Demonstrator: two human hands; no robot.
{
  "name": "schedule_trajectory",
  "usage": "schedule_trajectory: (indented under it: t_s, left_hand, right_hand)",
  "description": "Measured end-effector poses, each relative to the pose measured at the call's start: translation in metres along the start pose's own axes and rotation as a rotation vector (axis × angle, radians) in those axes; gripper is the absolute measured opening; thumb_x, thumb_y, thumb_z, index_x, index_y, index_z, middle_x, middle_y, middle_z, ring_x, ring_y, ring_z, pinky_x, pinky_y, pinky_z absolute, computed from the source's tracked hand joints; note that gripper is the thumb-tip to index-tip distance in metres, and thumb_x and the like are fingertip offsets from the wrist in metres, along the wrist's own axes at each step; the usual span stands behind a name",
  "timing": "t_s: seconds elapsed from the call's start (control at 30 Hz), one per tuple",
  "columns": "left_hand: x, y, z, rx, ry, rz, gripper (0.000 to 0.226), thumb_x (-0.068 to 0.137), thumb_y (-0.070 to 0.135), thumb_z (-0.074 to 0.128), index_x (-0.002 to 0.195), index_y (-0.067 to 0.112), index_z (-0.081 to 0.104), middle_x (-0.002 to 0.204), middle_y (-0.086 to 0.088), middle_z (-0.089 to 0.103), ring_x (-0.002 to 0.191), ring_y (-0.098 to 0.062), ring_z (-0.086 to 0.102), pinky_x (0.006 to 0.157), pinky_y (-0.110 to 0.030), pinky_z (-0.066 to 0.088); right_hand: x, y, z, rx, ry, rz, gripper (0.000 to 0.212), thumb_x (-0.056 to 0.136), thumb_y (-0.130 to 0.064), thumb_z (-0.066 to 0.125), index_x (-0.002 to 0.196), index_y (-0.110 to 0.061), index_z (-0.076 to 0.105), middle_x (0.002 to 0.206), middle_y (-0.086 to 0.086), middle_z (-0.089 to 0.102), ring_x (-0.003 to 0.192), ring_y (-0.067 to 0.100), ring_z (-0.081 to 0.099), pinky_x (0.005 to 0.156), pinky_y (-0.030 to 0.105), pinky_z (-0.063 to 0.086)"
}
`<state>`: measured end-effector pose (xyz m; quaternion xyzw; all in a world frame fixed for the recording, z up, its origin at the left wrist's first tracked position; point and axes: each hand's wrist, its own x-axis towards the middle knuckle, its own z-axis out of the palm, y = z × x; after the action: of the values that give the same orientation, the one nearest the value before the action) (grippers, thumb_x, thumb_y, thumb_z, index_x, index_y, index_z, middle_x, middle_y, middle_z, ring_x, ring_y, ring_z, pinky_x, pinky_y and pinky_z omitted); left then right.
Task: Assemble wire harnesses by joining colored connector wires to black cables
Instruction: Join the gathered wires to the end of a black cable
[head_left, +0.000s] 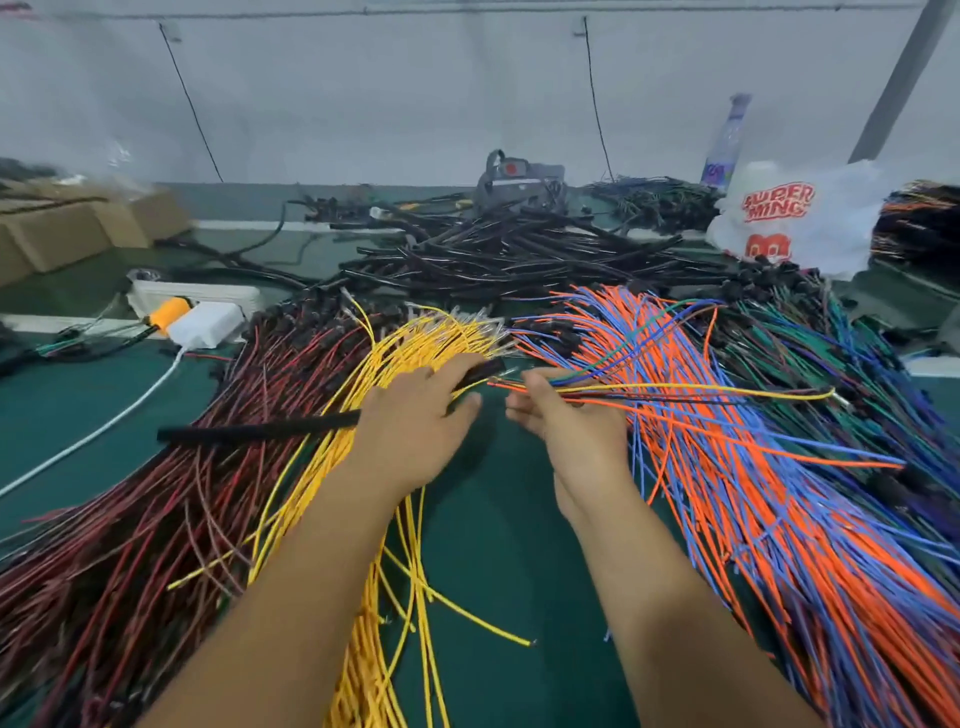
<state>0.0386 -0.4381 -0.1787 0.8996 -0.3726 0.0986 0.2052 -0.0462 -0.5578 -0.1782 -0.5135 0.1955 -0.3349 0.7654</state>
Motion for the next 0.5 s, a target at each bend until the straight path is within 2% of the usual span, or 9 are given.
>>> schedule_trajectory:
  t_s: [0.07, 0.13, 0.23, 0.3, 0.4, 0.5]
  left_hand:
    - [0.000, -0.002, 0.002, -0.053, 0.041, -0.021, 0.028, 0.097, 0.051, 0.033, 0.125, 0.048, 0.037, 0.079, 0.009, 0.052, 0.082, -0.019, 0.050, 0.070, -0.036, 0.037]
    - [0.001, -0.009, 0.001, -0.167, 0.110, -0.045, 0.019, 0.099, 0.044, 0.040, 0.114, 0.039, 0.049, 0.076, 0.008, 0.052, 0.079, -0.022, 0.052, 0.062, -0.034, 0.035]
    - [0.001, -0.017, 0.000, -0.224, 0.152, -0.080, 0.017, 0.098, 0.024, 0.049, 0.108, 0.019, 0.061, 0.092, 0.003, 0.052, 0.093, -0.022, 0.049, 0.077, -0.038, 0.040]
    - [-0.001, -0.014, -0.001, -0.267, 0.154, -0.113, 0.014, 0.098, 0.023, 0.048, 0.106, 0.022, 0.060, 0.093, 0.005, 0.055, 0.088, -0.020, 0.051, 0.071, -0.037, 0.039]
    - [-0.004, -0.005, -0.004, -0.296, 0.214, -0.211, 0.014, 0.090, 0.036, 0.045, 0.098, 0.035, 0.057, 0.073, 0.009, 0.058, 0.070, -0.017, 0.054, 0.055, -0.032, 0.032]
    - [-0.006, 0.000, -0.008, -0.344, 0.279, -0.268, 0.021, 0.076, 0.046, 0.040, 0.089, 0.036, 0.054, 0.060, 0.009, 0.054, 0.059, -0.014, 0.051, 0.051, -0.031, 0.027]
  right_hand:
    - [0.001, 0.000, -0.001, 0.029, -0.016, 0.009, 0.014, 0.092, 0.003, 0.059, 0.082, -0.006, 0.064, 0.062, 0.000, 0.066, 0.054, 0.010, 0.065, 0.056, 0.019, 0.054]
    - [0.003, 0.001, -0.001, 0.067, -0.023, 0.024, 0.014, 0.092, 0.002, 0.058, 0.081, -0.006, 0.064, 0.059, -0.003, 0.067, 0.055, 0.010, 0.066, 0.056, 0.020, 0.054]
    - [0.003, 0.000, 0.001, 0.147, -0.042, 0.054, 0.011, 0.092, 0.001, 0.058, 0.084, -0.003, 0.064, 0.062, -0.001, 0.067, 0.056, 0.012, 0.066, 0.057, 0.021, 0.055]
    - [0.002, 0.000, 0.002, 0.156, -0.083, 0.072, 0.008, 0.092, 0.001, 0.058, 0.087, -0.001, 0.064, 0.066, 0.004, 0.067, 0.058, 0.013, 0.067, 0.059, 0.023, 0.056]
    - [0.000, 0.000, 0.002, 0.090, -0.154, 0.097, 0.009, 0.093, 0.000, 0.057, 0.088, -0.002, 0.064, 0.070, 0.009, 0.065, 0.058, 0.014, 0.065, 0.060, 0.023, 0.056]
    - [-0.001, 0.000, 0.003, -0.003, -0.197, 0.102, 0.009, 0.093, 0.001, 0.057, 0.088, -0.003, 0.063, 0.072, 0.011, 0.064, 0.058, 0.014, 0.065, 0.061, 0.024, 0.057]
